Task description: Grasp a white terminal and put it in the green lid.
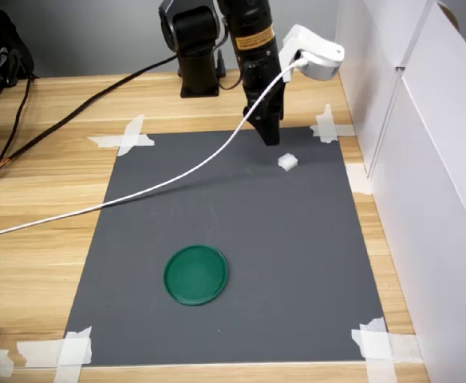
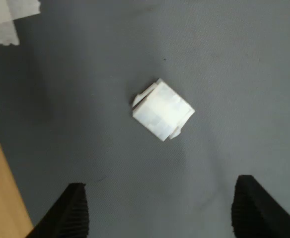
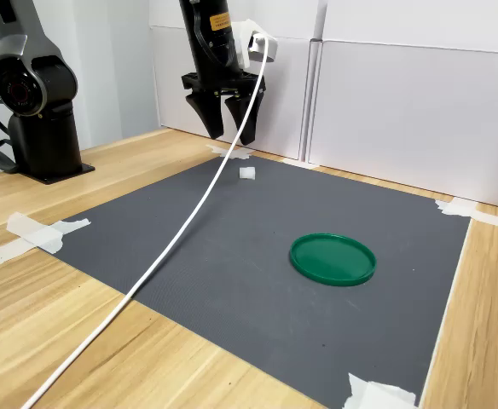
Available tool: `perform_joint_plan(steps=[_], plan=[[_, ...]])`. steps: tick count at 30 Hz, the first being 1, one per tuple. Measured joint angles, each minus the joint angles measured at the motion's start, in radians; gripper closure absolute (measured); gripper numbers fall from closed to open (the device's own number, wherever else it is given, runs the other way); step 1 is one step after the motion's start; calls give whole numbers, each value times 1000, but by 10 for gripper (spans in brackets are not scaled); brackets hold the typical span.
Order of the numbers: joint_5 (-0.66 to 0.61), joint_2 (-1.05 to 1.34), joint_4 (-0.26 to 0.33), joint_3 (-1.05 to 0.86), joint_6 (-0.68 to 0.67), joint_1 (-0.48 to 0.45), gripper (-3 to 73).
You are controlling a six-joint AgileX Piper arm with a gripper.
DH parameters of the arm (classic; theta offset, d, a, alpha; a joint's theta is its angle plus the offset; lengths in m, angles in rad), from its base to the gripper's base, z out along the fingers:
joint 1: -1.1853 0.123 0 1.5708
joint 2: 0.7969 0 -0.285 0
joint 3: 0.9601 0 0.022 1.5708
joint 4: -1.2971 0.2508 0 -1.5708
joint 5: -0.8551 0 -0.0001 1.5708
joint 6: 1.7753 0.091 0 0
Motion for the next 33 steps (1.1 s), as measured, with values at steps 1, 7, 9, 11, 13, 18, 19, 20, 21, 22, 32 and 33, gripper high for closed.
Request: perform_joint_plan(steps=[1,7,9,11,13,18,19,20,21,22,32,33], plan=[[5,-13,0,0,0,0,-13],[35,-106,0,0,-2,0,-14],[48,-130,-1,0,-2,0,-14],[67,-147,-1,0,-2,0,-14],[92,-159,-1,0,-2,0,-13],[133,-189,4,0,-4,0,-4],[136,-194,8,0,-7,0,-3],[135,-199,12,0,-10,0,-3],[135,-200,18,0,-13,0,-3],[137,-202,23,0,-15,0,-3],[146,-202,102,0,-50,0,-3],[147,-202,109,0,-55,0,-3]])
